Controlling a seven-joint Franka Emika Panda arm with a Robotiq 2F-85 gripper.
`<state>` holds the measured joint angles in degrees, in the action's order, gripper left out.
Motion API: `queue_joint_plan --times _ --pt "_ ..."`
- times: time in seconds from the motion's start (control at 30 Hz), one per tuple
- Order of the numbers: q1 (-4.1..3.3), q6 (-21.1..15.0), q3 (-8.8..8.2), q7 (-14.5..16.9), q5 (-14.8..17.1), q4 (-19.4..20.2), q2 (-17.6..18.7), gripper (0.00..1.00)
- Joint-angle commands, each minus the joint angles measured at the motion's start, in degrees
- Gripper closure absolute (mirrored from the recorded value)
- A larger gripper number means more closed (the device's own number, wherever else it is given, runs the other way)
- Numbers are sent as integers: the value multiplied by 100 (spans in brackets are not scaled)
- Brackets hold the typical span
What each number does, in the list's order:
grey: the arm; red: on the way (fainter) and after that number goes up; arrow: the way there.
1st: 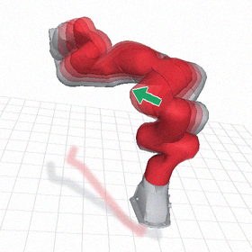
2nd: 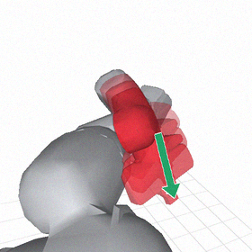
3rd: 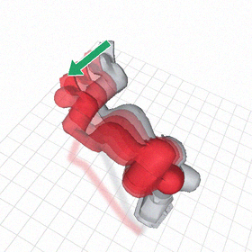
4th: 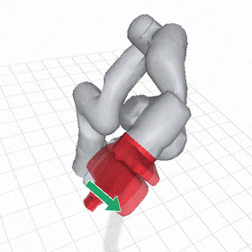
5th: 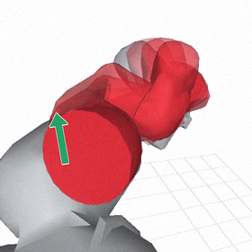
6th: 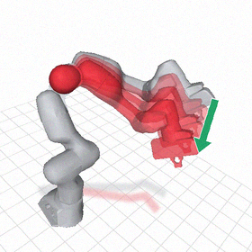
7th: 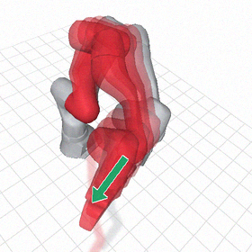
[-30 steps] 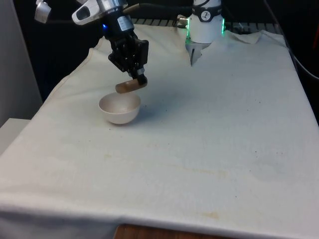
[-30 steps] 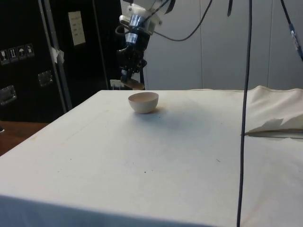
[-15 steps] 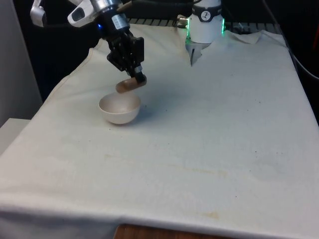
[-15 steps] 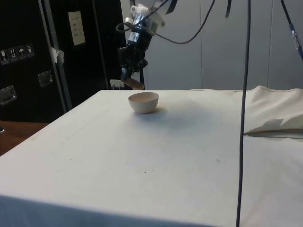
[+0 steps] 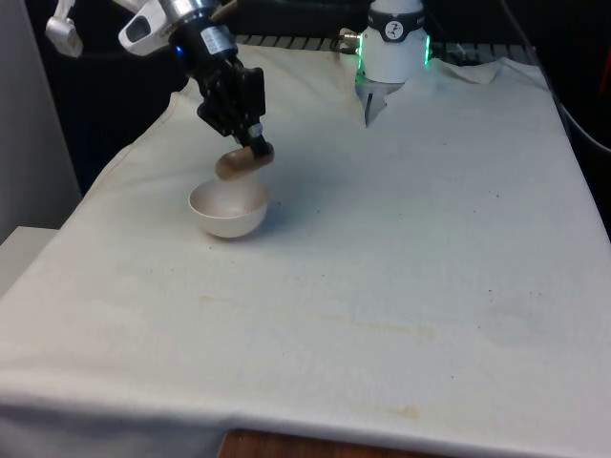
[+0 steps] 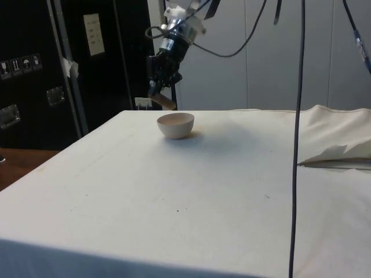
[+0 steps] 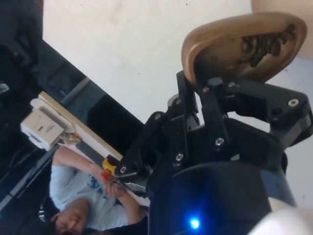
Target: Pour the coffee beans from the cup into the bowl.
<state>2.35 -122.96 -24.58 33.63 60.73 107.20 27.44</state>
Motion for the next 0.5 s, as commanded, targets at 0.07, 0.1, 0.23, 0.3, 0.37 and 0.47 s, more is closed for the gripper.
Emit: queue_joint_plan --times 0.07,0.1,0.23,0.3,0.37,0.47 --pt "6 34 -23 69 80 0 11 100" --pt "46 92 -17 138 160 0 17 100" --pt "63 178 -86 269 275 17 40 100" --pt "69 246 -143 384 361 34 52 100" --pt "74 309 -183 441 407 40 57 100" --pt "80 367 -223 516 476 52 63 100"
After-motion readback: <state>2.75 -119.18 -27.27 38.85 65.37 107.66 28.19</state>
